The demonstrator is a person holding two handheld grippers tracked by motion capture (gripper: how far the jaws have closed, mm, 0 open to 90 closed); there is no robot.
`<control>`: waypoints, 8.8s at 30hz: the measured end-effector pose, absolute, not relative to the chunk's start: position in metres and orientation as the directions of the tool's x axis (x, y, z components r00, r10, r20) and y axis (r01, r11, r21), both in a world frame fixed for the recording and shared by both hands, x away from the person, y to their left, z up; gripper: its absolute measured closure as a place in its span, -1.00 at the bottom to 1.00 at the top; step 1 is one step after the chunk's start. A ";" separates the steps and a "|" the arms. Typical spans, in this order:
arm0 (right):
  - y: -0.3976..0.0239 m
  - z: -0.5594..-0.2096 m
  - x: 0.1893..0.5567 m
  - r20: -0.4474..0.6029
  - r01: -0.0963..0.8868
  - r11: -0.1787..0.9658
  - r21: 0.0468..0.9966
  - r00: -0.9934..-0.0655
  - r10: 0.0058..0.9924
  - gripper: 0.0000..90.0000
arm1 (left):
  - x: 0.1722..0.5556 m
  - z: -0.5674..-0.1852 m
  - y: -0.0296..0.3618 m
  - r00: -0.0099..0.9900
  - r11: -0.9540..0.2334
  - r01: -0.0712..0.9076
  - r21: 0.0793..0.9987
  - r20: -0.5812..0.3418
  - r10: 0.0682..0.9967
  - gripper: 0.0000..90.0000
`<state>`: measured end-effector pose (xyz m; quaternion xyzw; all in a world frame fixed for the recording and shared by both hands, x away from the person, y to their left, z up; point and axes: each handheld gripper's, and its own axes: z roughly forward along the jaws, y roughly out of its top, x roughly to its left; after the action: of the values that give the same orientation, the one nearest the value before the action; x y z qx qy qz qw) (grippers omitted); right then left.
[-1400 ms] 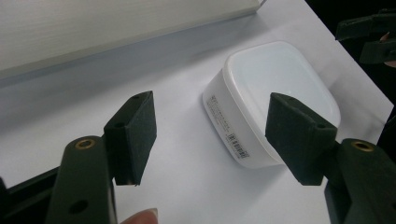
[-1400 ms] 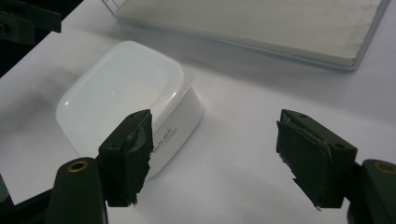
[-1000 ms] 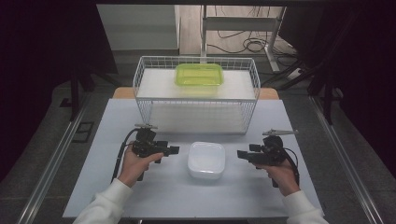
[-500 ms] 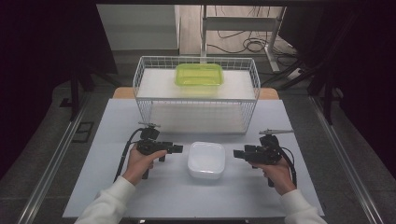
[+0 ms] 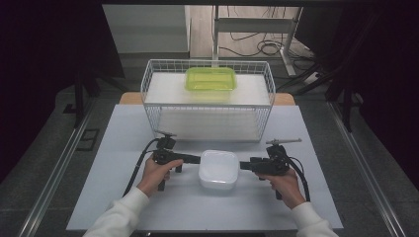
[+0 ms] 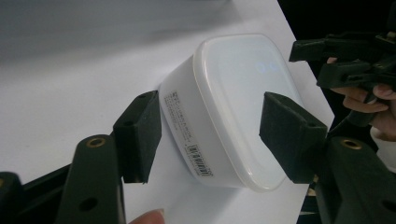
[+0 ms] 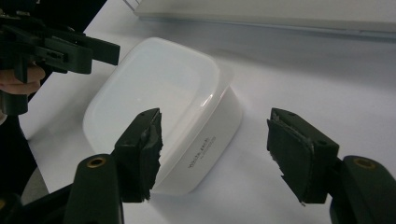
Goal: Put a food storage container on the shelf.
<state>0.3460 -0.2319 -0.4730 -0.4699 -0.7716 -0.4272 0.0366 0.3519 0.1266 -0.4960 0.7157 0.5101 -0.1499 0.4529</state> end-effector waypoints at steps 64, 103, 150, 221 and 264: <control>-0.228 -0.475 0.340 0.655 0.815 0.042 0.579 -0.494 0.571 0.74 | 0.337 -0.490 0.126 0.465 -0.054 0.858 0.510 -0.730 0.501 0.78; -0.227 -0.434 0.338 0.553 0.695 0.065 0.716 -0.622 0.554 0.74 | 0.333 -0.445 0.127 0.558 -0.048 0.777 0.627 -0.652 0.514 0.77; -0.213 -0.324 0.374 0.490 0.584 0.036 0.811 -0.711 0.504 0.74 | 0.358 -0.325 0.144 0.640 -0.016 0.658 0.753 -0.548 0.538 0.78; -0.188 -0.240 0.469 0.494 0.583 0.016 0.813 -0.702 0.513 0.75 | 0.446 -0.253 0.163 0.597 0.063 0.650 0.757 -0.560 0.575 0.77; -0.177 -0.265 0.540 0.701 0.802 -0.079 0.592 -0.465 0.540 0.57 | 0.507 -0.289 0.177 0.381 0.232 0.826 0.514 -0.811 0.443 0.67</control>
<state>0.5398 -0.1769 -0.2651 -0.5026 -0.6676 -0.5355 0.1221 0.5067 0.1768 -0.2895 0.5973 0.5311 -0.1655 0.5777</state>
